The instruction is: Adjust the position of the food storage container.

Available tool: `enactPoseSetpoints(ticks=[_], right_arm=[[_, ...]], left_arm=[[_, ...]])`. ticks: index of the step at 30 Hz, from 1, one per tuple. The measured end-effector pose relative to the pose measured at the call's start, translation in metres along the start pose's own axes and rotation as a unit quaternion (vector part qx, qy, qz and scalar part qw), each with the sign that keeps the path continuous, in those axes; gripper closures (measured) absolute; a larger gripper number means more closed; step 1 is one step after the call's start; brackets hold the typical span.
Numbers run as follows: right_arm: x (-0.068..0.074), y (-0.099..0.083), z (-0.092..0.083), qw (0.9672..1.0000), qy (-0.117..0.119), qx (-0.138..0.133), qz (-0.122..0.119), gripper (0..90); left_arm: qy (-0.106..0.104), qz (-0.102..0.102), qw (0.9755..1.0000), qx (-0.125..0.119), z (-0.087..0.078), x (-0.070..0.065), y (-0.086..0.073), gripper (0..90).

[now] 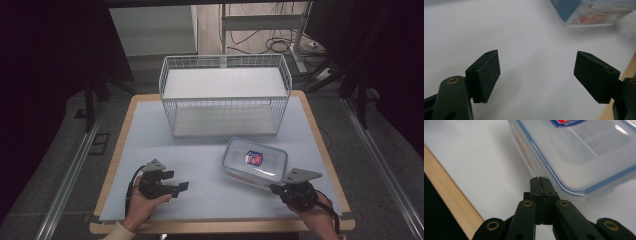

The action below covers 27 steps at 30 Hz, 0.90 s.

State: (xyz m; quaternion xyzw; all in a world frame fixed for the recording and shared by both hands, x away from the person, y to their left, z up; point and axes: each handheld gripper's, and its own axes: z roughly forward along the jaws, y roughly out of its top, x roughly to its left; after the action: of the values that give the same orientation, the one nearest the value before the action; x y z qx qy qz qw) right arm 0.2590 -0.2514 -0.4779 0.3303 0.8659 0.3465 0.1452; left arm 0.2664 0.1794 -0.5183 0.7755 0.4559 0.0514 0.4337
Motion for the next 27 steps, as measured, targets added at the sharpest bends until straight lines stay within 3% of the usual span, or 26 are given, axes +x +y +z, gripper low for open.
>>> enactPoseSetpoints(ticks=[13, 19, 27], right_arm=[[-0.029, 0.0, -0.002, 0.9992, -0.028, -0.005, 0.029, 89.6], [-0.037, 0.001, 0.001, 0.9987, -0.037, -0.008, 0.035, 89.6], [-0.038, 0.0, 0.001, 0.9984, -0.041, -0.006, 0.038, 89.6]], left_arm=[[-0.002, -0.003, 1.0, 0.002, 0.001, 0.001, 0.0, 21.0], [-0.003, -0.005, 1.0, 0.002, 0.001, 0.001, 0.0, 21.0], [-0.003, -0.005, 1.0, 0.001, 0.001, 0.002, 0.0, 21.0]])
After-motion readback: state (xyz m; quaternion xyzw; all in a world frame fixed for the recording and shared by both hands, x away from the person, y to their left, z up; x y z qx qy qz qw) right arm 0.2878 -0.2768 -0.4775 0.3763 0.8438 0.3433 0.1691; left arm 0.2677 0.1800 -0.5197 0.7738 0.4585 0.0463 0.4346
